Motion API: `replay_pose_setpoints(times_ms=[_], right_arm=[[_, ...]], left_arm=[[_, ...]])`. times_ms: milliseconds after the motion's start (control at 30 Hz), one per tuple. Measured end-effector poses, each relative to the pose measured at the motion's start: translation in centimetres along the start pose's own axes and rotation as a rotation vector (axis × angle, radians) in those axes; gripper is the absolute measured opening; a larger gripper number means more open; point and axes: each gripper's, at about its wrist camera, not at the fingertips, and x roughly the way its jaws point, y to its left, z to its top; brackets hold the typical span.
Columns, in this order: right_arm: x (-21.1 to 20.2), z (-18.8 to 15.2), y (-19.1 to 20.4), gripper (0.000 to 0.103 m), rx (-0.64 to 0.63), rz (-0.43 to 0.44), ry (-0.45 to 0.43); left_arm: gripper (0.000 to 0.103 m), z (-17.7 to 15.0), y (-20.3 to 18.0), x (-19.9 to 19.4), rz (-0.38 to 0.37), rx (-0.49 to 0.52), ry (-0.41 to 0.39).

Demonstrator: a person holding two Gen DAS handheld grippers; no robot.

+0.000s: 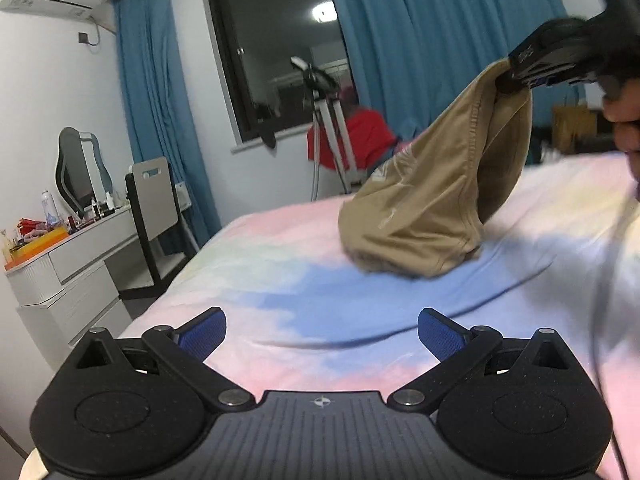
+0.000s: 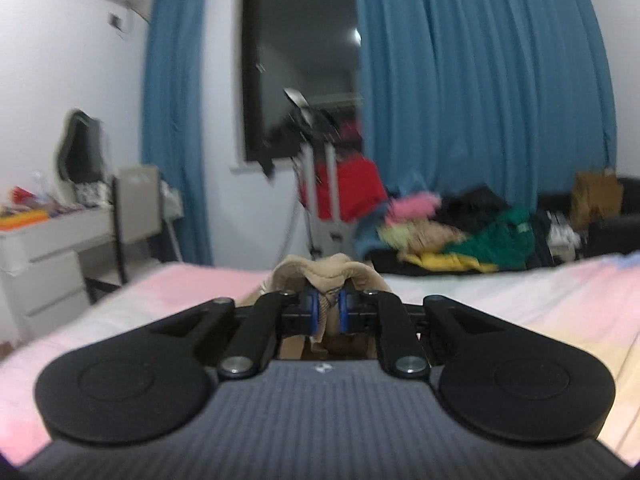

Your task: Fold clothes

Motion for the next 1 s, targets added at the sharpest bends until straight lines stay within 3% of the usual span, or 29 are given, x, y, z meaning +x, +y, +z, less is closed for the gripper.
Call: replay_pose_setpoints(times_ms=[167, 267, 400, 633, 667, 867, 1000], right_arm=[[-7.9, 2.5, 0.4, 0.013, 0.006, 0.065, -0.106], [-11.2, 3.3, -0.4, 0.013, 0.082, 0.095, -0.150], [-14.3, 3.1, -2.0, 0.013, 0.212, 0.136, -0.181], [-14.9, 1.8, -5.1, 0.013, 0.314, 0.184, -0.200], [-14.8, 1.6, -5.3, 0.013, 0.310, 0.182, -0.204], [-13.9, 0.6, -6.7, 0.013, 0.336, 0.174, -0.212], [-13.4, -0.1, -7.7, 0.013, 0.376, 0.176, -0.212]], left_arm=[[0.103, 0.0, -0.7, -3.1, -0.034, 0.031, -0.033], [0.103, -0.3, -1.6, -4.6, -0.128, 0.030, -0.054], [0.102, -0.8, -4.8, -3.2, -0.149, 0.150, -0.057], [0.092, -1.7, -10.3, -0.8, -0.184, 0.360, -0.063], [0.086, -1.8, -11.1, -0.4, -0.189, 0.389, -0.064], [0.081, -1.8, -14.5, 3.3, -0.138, 0.408, -0.097], [0.075, -2.3, -17.0, 6.1, -0.179, 0.527, -0.120]])
